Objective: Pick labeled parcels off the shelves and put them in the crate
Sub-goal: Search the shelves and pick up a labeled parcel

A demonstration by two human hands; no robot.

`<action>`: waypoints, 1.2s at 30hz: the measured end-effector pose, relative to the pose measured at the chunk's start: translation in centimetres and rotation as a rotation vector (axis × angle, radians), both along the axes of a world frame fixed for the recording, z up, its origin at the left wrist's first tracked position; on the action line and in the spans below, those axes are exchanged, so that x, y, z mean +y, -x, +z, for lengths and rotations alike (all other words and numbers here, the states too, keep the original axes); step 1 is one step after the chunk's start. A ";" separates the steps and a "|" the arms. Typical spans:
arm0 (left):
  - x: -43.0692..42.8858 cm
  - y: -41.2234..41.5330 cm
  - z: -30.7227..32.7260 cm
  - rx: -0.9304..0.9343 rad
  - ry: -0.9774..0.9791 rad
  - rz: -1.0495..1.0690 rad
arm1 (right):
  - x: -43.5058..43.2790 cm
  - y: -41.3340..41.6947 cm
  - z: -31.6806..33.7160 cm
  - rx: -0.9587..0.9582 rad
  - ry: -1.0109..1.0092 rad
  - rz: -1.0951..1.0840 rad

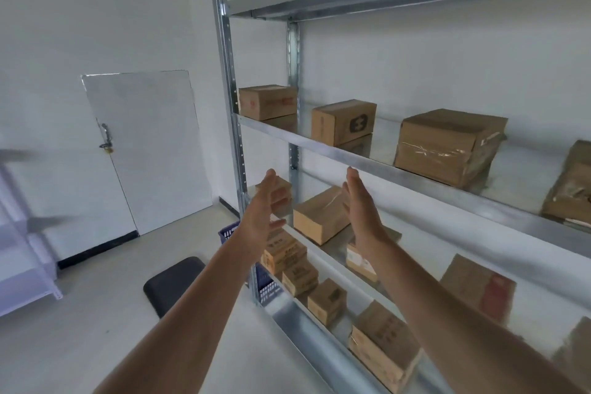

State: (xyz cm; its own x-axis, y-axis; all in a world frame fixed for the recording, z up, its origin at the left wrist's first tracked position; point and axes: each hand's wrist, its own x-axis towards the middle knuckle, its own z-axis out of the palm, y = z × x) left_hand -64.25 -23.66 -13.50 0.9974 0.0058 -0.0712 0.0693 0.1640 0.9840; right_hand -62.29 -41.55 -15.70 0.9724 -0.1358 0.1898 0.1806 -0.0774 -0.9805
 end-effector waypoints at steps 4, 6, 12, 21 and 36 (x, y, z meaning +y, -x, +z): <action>0.3 -7.7 2.1 -0.033 0.005 -0.050 | 0.1 -6.0 2.3 -0.049 -0.042 -0.036; 0.1 -11.6 3.7 -0.063 0.006 -0.062 | -0.3 -9.1 3.7 -0.099 -0.078 -0.047; -0.7 -22.0 7.8 -0.196 -0.047 -0.096 | -2.1 -17.2 7.6 -0.087 -0.158 -0.143; -4.1 -34.3 10.5 -0.124 -0.205 -0.285 | -5.5 -24.9 9.2 0.051 -0.137 -0.285; -6.1 -44.2 11.0 -0.170 -0.498 -0.963 | -3.7 -27.8 10.6 0.182 -0.076 -0.529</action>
